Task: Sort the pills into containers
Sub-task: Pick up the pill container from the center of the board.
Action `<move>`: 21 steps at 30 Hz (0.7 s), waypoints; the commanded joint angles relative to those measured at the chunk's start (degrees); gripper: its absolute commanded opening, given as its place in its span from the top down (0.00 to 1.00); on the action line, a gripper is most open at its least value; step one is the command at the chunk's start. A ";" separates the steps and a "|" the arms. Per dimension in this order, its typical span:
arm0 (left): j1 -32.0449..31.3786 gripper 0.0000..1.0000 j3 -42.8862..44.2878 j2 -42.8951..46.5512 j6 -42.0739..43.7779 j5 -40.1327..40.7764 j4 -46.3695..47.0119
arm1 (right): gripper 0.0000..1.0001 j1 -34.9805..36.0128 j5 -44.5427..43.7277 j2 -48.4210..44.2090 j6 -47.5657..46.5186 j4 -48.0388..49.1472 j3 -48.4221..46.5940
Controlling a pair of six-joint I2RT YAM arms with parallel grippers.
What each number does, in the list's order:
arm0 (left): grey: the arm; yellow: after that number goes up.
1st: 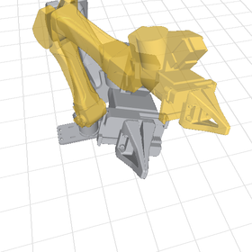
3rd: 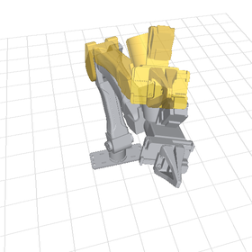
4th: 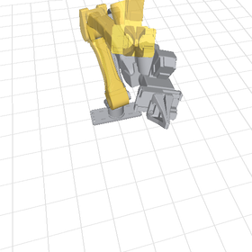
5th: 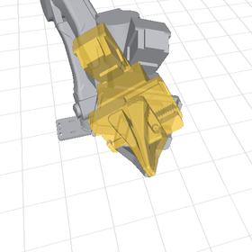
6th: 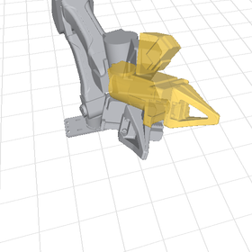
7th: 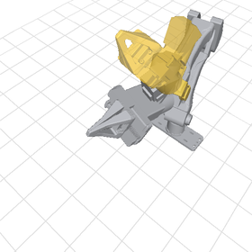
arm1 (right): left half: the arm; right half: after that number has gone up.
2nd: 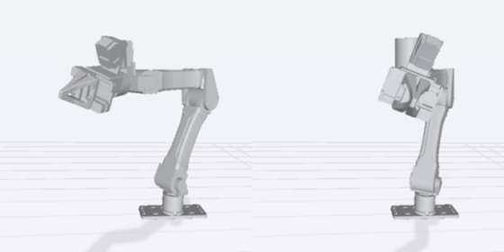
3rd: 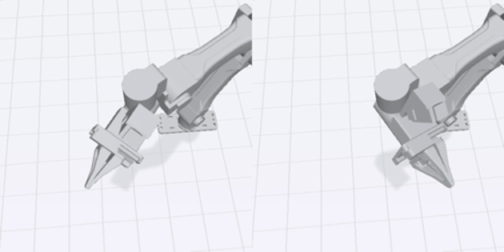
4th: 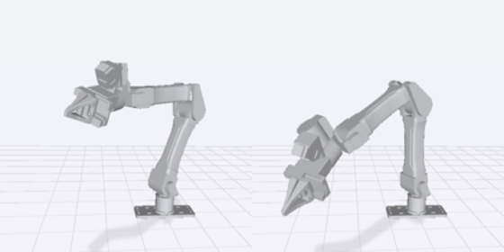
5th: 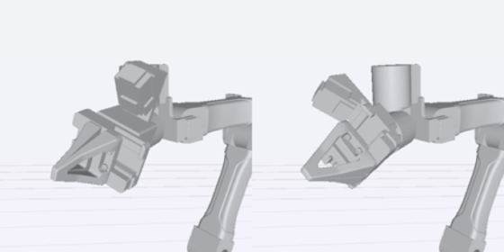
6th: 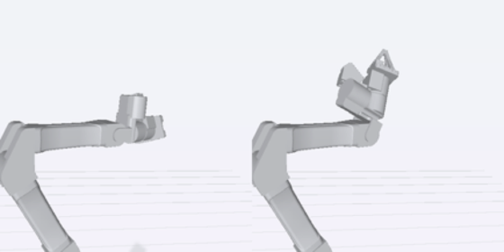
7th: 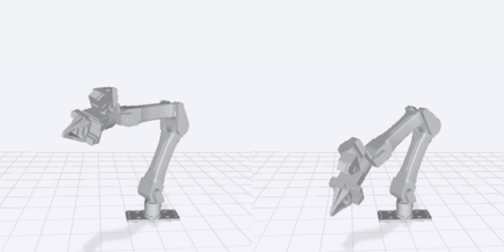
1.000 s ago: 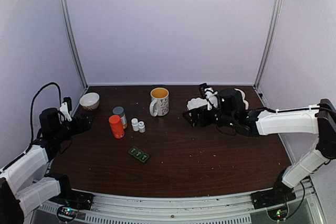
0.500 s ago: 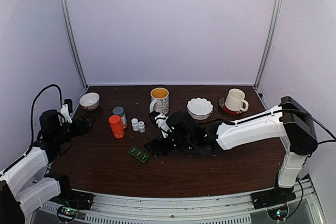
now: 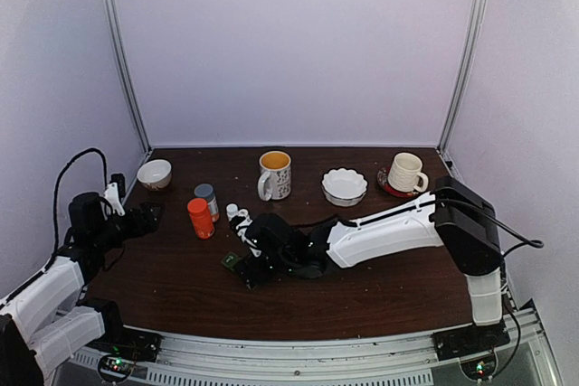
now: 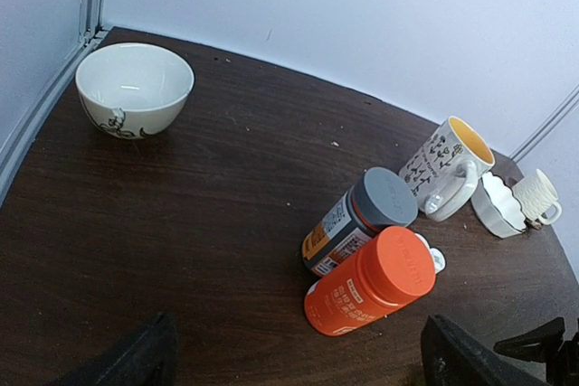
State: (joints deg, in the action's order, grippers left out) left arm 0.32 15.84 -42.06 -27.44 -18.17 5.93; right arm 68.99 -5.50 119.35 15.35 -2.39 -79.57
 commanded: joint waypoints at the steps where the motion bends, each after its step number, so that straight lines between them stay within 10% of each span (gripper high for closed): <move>1: -0.13 0.02 -0.87 0.11 0.99 0.20 2.06 | 0.04 1.48 -1.95 2.55 -1.69 -4.71 -5.11; 14: -0.14 0.02 -1.02 0.22 1.04 0.26 2.42 | 0.29 1.99 -6.36 8.96 -1.37 -12.85 -12.85; 21: -0.14 0.02 -0.98 0.05 0.99 -0.34 2.53 | 0.60 1.90 -7.53 8.03 -1.99 -13.43 -12.72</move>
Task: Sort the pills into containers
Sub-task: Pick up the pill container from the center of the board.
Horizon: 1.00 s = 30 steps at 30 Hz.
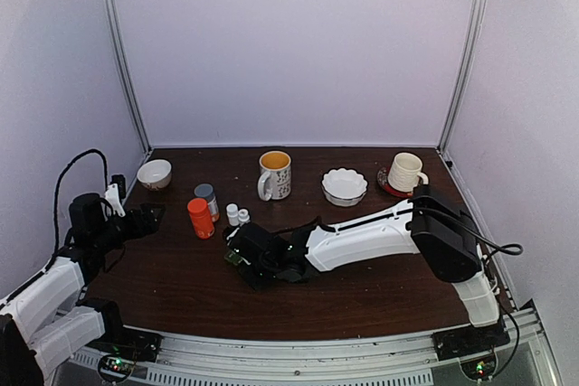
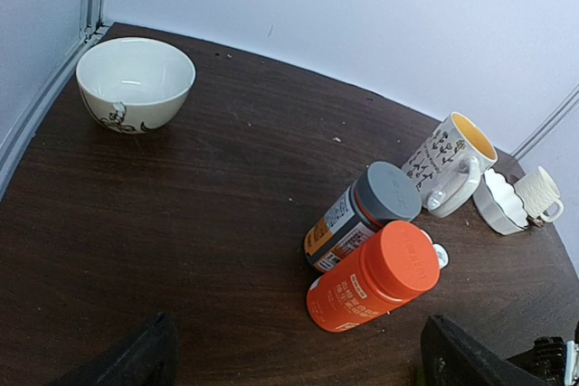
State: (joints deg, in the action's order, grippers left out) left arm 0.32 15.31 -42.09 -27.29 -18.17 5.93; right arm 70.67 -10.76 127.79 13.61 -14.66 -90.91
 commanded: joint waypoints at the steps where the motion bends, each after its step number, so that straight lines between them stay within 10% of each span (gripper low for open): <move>1: -0.14 0.02 -0.41 -0.06 0.83 -0.76 2.52 | 0.57 0.25 -2.45 -0.96 -0.19 -1.03 -1.01; 9: -0.14 0.02 0.76 -4.90 -4.54 -10.92 8.33 | 0.54 0.08 -4.16 -11.61 -4.08 5.81 10.38; 17: -20.89 0.04 11.54 -14.97 -3.08 -9.93 7.37 | 0.54 -0.26 -4.40 -24.75 -12.71 9.41 22.85; 25: -22.58 0.03 8.33 -14.09 2.58 -16.24 23.62 | 0.54 -5.04 4.34 -36.07 -9.63 6.52 28.61; 30: -27.58 0.02 3.71 -12.34 9.51 -3.45 34.86 | 0.54 -7.17 7.73 -38.36 0.51 -1.56 24.09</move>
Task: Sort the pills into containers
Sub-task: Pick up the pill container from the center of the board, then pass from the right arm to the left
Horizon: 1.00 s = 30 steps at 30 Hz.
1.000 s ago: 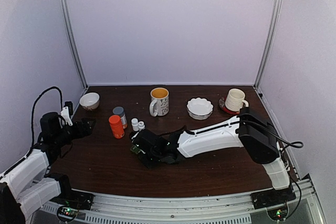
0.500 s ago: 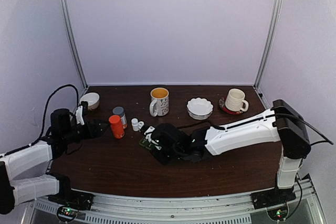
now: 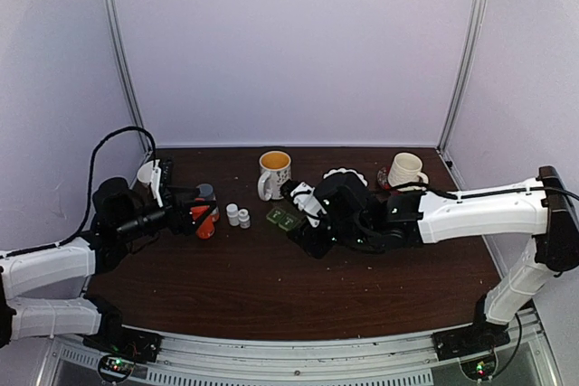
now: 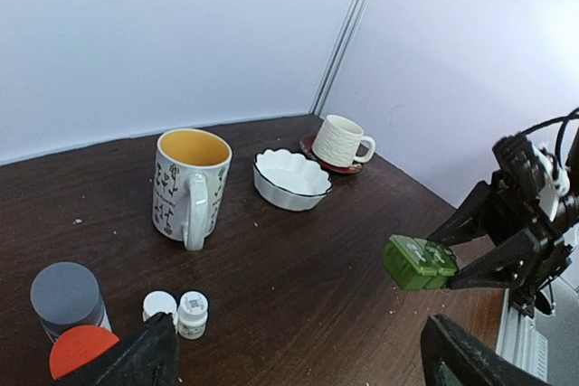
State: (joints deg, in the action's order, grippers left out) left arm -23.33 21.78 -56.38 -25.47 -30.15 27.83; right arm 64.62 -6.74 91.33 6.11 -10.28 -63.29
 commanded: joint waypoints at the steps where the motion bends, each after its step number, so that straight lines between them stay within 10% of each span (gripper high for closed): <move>1: -6.10 0.02 -3.21 2.67 11.55 12.83 13.21 | 0.54 -1.47 3.96 -1.96 10.72 -7.52 -4.96; 18: -32.59 0.02 -2.81 -28.46 87.89 50.36 60.44 | 0.55 -10.61 44.03 -4.14 51.11 7.37 -0.59; 30: -33.37 0.05 0.36 -31.18 91.18 40.92 60.52 | 0.54 -14.08 49.72 -5.77 70.68 21.23 4.17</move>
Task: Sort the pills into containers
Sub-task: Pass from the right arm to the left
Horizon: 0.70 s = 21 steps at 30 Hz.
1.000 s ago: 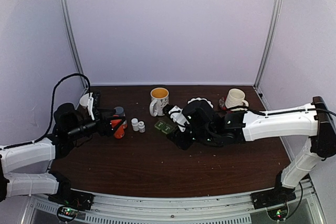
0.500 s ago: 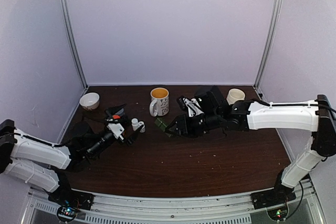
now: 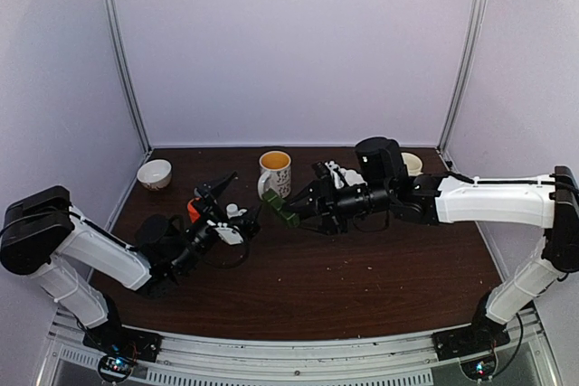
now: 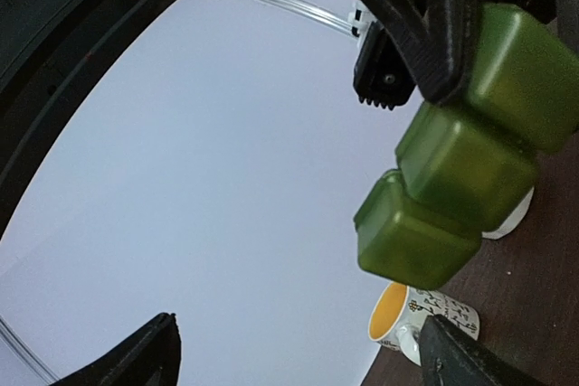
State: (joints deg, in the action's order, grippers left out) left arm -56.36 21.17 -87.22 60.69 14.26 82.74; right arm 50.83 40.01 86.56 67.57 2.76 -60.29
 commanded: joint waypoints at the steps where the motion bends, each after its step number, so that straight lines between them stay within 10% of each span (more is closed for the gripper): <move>1: -0.52 0.06 0.84 -0.40 5.95 -4.37 5.64 | 0.54 -0.31 3.11 -0.81 10.26 8.96 1.03; 21: -3.27 0.21 3.79 -4.83 12.30 -4.84 5.51 | 0.54 -0.55 3.58 3.14 10.53 7.43 -2.41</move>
State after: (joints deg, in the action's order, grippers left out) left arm -59.27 23.75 -91.22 72.60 10.22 84.03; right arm 50.39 43.18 88.88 78.39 9.26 -61.47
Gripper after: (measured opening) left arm 0.842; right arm 0.464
